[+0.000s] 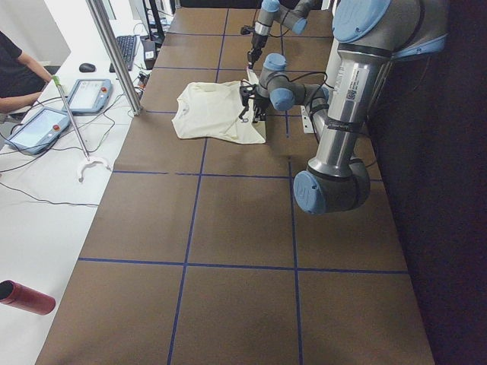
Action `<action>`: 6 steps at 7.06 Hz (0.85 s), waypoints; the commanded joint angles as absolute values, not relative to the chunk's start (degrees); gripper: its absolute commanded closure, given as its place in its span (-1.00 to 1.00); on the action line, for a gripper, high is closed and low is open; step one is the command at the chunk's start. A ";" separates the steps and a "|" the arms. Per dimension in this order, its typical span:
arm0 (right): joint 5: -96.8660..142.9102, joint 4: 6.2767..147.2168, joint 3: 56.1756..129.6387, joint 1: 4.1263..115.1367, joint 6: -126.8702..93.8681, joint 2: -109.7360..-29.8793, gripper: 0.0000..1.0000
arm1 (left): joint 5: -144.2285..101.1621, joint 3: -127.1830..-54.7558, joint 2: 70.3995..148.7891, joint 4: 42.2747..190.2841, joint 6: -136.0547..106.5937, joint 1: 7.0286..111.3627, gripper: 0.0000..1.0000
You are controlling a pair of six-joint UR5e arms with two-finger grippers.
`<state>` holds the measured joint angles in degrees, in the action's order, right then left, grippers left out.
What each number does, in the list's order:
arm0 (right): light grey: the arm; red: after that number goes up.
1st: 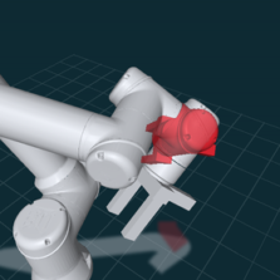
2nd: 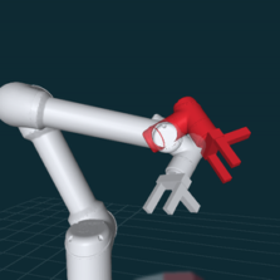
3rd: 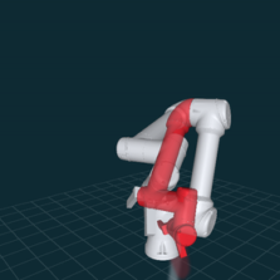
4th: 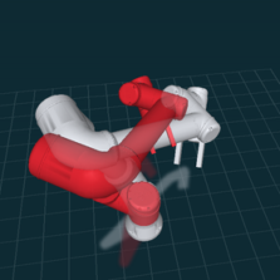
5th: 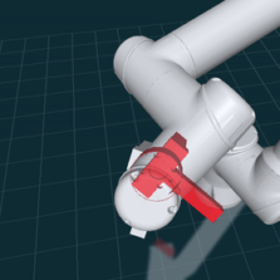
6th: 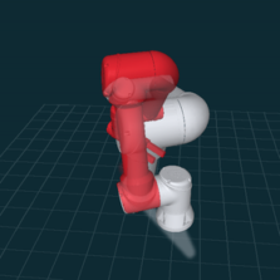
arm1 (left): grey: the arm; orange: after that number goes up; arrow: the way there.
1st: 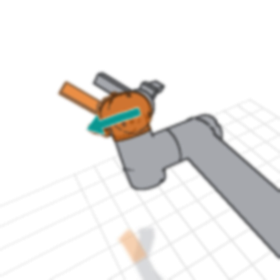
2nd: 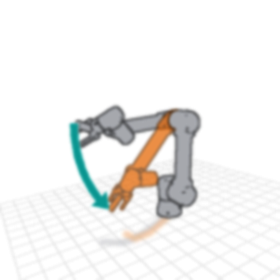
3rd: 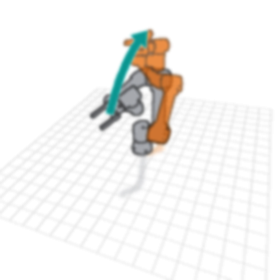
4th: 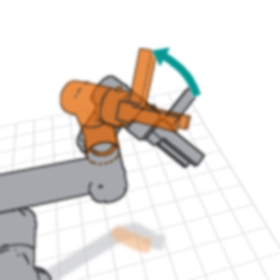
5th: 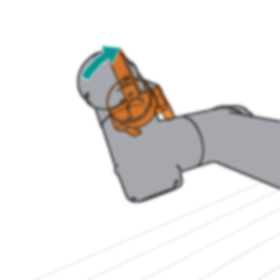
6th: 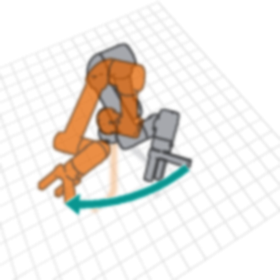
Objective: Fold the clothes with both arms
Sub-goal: 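Lay the hem over near the collar and release with both grippers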
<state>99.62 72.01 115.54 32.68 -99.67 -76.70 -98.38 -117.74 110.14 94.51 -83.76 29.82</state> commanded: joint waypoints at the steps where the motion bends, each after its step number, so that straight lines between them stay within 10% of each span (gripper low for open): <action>1: 102.39 75.24 104.64 40.67 -88.82 -69.02 1.00 | -98.44 -106.40 114.51 103.29 -77.96 36.37 1.00; 6: 102.48 74.88 77.21 46.93 -81.83 -51.01 1.00 | -97.91 -82.10 124.28 119.96 -78.22 41.92 1.00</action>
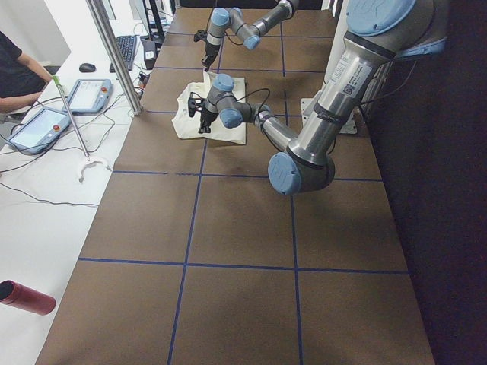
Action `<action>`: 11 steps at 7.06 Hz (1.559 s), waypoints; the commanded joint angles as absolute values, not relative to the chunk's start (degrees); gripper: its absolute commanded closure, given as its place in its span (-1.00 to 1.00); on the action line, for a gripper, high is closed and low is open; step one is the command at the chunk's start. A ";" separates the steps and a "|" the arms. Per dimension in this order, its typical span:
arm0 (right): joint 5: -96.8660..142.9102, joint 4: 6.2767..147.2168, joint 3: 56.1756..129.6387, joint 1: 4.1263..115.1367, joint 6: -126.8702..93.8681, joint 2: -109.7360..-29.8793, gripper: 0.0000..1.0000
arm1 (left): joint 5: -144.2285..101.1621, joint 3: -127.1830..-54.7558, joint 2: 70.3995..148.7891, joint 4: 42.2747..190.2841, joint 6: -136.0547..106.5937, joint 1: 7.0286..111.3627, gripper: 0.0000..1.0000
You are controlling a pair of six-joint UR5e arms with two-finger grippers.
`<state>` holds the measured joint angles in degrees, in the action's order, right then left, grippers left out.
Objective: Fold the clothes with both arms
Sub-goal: 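Lay the hem over near the collar and release with both grippers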
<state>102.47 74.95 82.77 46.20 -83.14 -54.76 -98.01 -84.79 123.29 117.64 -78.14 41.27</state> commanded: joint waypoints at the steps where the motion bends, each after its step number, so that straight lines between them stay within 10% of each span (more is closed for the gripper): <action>1: 102.39 74.62 75.52 46.93 -81.65 -50.37 1.00 | -97.82 -82.00 124.45 119.97 -78.05 42.45 1.00; 6: 102.22 74.53 72.96 47.11 -81.39 -49.75 1.00 | -97.38 -76.41 126.37 121.89 -77.25 43.86 0.90; 8: 102.22 73.30 72.51 46.93 -81.56 -49.13 0.39 | -97.47 -75.41 126.39 123.31 -77.26 43.86 0.46; 11: 102.65 73.13 74.34 46.67 -82.35 -49.13 0.20 | -97.47 -76.28 126.74 123.57 -77.87 43.95 -0.09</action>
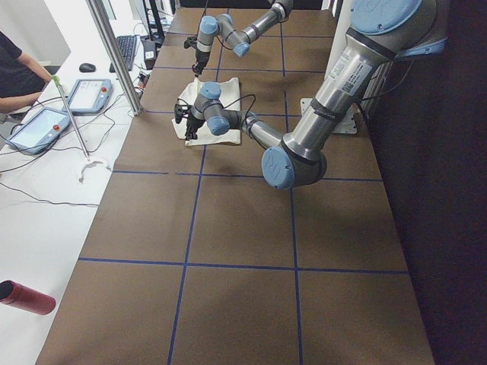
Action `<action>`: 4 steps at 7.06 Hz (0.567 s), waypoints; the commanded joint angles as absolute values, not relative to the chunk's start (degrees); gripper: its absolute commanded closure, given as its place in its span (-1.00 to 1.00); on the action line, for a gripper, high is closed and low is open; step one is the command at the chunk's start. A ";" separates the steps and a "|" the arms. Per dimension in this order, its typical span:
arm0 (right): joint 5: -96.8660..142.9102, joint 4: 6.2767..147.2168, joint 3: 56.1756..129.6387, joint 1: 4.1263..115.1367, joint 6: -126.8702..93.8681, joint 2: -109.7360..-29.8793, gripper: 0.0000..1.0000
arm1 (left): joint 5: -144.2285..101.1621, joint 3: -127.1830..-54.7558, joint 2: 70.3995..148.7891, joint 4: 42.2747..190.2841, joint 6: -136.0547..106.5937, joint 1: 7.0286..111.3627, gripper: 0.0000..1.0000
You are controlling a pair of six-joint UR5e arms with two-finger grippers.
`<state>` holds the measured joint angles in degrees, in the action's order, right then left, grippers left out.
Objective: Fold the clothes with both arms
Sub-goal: 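Lay the hem over near the collar and release with both grippers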
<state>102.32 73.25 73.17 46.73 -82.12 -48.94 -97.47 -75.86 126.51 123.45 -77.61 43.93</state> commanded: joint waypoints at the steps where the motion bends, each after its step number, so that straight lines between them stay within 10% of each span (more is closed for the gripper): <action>1: 105.09 73.47 81.58 46.93 -82.44 -52.44 0.19 | -97.56 -78.55 125.96 124.53 -77.09 44.29 -0.02; 4: 109.69 73.04 97.71 40.46 -91.87 -68.43 -0.19 | -97.65 -80.86 125.68 124.89 -77.26 45.00 0.02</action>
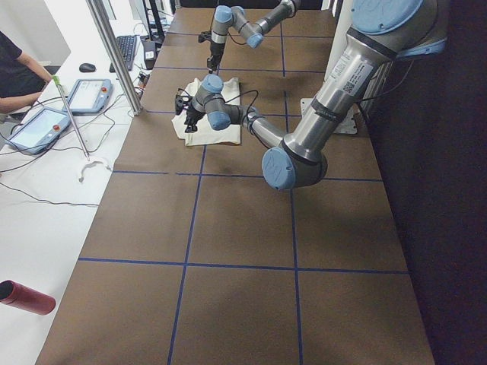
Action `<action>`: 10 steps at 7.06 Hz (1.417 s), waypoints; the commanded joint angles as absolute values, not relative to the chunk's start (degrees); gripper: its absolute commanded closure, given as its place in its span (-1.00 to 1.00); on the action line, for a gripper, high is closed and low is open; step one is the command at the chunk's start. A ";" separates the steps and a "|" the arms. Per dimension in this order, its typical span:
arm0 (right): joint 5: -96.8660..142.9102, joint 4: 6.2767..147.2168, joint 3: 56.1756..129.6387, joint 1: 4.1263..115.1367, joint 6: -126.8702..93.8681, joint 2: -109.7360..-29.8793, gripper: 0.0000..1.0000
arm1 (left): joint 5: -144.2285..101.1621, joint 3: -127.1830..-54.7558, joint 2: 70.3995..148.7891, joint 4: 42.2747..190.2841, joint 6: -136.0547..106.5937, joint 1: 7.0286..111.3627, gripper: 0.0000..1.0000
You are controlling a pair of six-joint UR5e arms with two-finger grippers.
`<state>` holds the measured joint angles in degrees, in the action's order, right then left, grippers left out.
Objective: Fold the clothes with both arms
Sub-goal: 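Move the right gripper to the folded bundle's side edge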
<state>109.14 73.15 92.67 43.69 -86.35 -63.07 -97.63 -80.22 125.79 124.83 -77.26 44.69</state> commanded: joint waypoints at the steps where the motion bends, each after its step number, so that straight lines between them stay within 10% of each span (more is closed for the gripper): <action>1: 109.51 73.04 100.08 38.52 -94.20 -69.95 -0.21 | -97.47 -80.86 125.51 124.89 -77.08 45.70 0.02; 9: 105.47 73.13 96.50 36.21 -94.57 -69.70 -0.06 | -96.07 -81.74 124.89 124.72 -77.69 45.70 0.02; 10: 105.56 73.13 96.50 36.21 -94.66 -69.87 0.42 | -96.06 -81.74 124.81 124.72 -77.70 45.70 0.01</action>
